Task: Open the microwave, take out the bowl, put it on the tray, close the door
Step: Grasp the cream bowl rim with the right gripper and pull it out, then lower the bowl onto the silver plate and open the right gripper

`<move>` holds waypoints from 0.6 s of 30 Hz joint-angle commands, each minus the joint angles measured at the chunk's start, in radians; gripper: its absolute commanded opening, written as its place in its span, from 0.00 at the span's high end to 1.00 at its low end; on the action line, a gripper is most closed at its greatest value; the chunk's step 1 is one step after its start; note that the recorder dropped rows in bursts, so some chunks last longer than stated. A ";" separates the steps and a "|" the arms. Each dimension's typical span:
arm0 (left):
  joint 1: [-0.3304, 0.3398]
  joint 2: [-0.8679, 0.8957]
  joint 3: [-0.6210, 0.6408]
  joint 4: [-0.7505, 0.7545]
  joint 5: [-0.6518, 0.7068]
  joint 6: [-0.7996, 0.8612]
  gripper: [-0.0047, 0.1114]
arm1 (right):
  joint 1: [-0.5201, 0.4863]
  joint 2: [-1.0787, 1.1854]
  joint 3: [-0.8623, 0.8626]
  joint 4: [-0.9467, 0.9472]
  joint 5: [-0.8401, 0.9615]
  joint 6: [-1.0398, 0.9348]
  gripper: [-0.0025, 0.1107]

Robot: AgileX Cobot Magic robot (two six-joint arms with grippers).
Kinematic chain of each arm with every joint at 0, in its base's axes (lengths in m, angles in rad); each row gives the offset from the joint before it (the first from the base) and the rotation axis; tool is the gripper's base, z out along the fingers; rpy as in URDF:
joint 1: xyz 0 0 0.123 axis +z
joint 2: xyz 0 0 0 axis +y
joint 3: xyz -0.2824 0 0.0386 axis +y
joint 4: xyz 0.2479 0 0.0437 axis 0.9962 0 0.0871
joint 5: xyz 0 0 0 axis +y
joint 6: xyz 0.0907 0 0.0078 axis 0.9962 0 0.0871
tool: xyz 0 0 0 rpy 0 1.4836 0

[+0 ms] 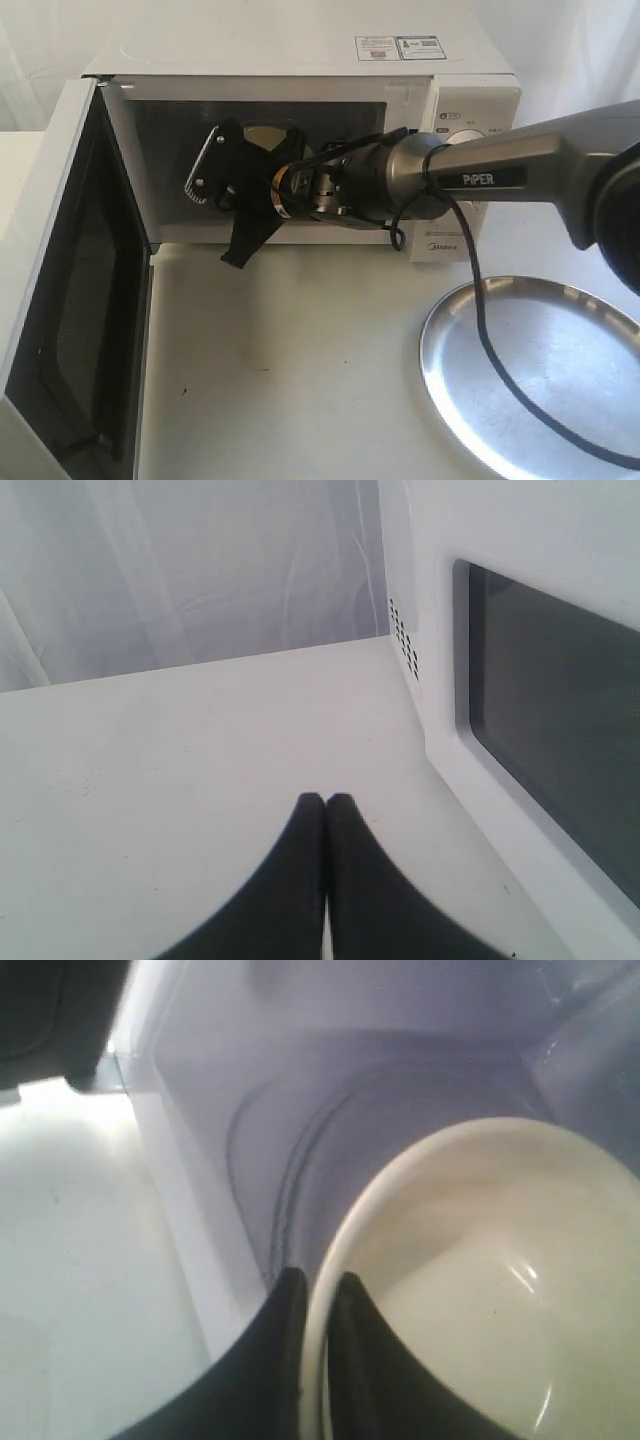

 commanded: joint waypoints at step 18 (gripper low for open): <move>-0.003 -0.002 -0.003 -0.008 -0.004 0.000 0.96 | 0.229 -0.746 0.679 0.136 0.552 0.329 0.98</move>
